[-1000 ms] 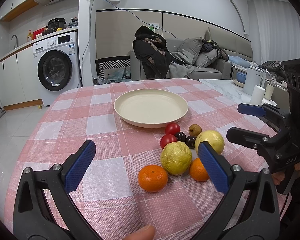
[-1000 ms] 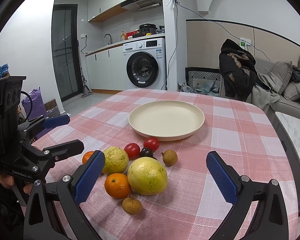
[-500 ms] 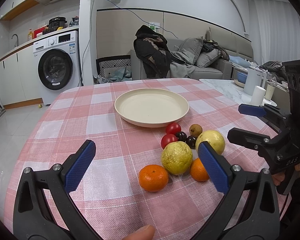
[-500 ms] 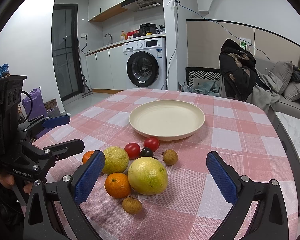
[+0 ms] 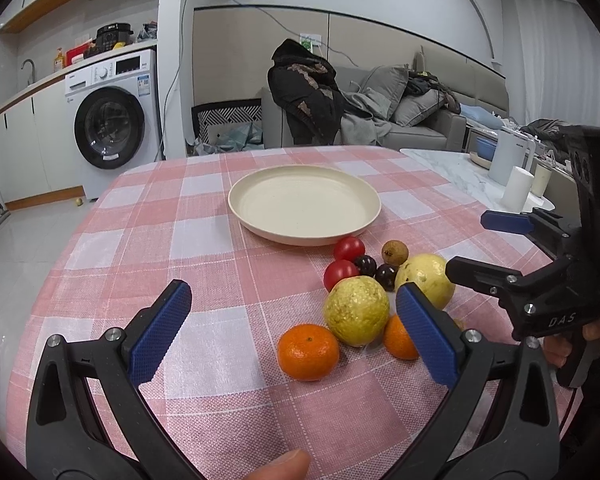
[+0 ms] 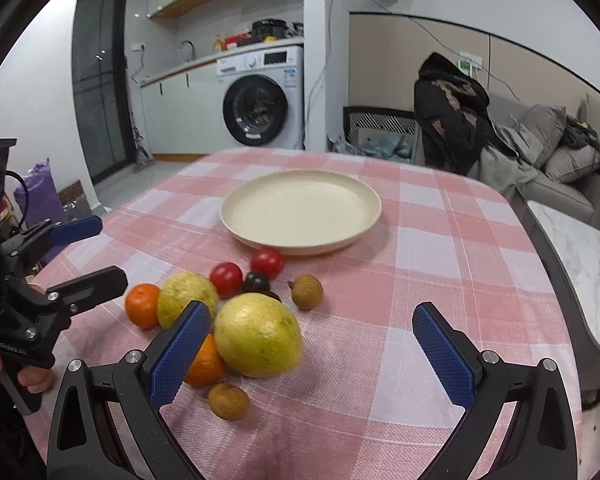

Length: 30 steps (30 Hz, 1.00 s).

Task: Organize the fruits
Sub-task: 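Grasp the green-yellow guava with the left tool while the right tool grasps the yellow grapefruit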

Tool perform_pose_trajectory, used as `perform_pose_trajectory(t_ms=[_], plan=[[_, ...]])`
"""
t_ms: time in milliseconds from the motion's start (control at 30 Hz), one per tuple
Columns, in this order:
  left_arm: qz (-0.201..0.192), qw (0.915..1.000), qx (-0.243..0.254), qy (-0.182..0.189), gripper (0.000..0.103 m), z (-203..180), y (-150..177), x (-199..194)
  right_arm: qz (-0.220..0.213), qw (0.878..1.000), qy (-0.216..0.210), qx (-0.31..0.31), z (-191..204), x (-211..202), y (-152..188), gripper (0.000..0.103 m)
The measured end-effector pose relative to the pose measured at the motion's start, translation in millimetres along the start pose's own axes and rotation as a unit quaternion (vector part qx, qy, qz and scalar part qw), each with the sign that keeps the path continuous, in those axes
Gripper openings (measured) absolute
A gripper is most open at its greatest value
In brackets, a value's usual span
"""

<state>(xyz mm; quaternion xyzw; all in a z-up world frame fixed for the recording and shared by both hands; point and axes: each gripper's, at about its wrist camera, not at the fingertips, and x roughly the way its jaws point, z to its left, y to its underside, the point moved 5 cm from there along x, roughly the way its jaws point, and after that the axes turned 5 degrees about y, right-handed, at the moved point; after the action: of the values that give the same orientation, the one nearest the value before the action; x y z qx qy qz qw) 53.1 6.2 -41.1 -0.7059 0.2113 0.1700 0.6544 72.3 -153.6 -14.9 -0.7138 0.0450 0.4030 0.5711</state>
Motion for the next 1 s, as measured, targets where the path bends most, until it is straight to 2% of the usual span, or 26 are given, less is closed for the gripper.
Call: perform_pose_trajectory(t_ms=[267,367,533,800,900,1000], plan=[[0.051,0.9987,0.001,0.009,0.102,-4,2,20,0.065,0.996,-0.044,0.046,-4,19,7,0.102],[0.071,0.9974,0.012,0.008,0.102,-10,3,31,0.086,0.992,-0.069,0.063,-2,25,11,0.092],[0.101,0.9945,0.021,0.013,0.102,-17,4,47,0.094,0.988,-0.096,0.078,-1,27,11,0.083],[0.110,0.9934,-0.003,0.031,0.101,-10,-1,56,0.115,0.981,-0.127,0.093,6,33,12,0.071],[0.111,0.9934,-0.001,0.027,0.095,-8,-4,60,0.117,0.979,-0.135,0.098,7,34,13,0.067],[0.116,0.9917,-0.016,0.052,0.087,-7,-4,63,0.118,0.975,-0.152,0.111,6,35,13,0.060]])
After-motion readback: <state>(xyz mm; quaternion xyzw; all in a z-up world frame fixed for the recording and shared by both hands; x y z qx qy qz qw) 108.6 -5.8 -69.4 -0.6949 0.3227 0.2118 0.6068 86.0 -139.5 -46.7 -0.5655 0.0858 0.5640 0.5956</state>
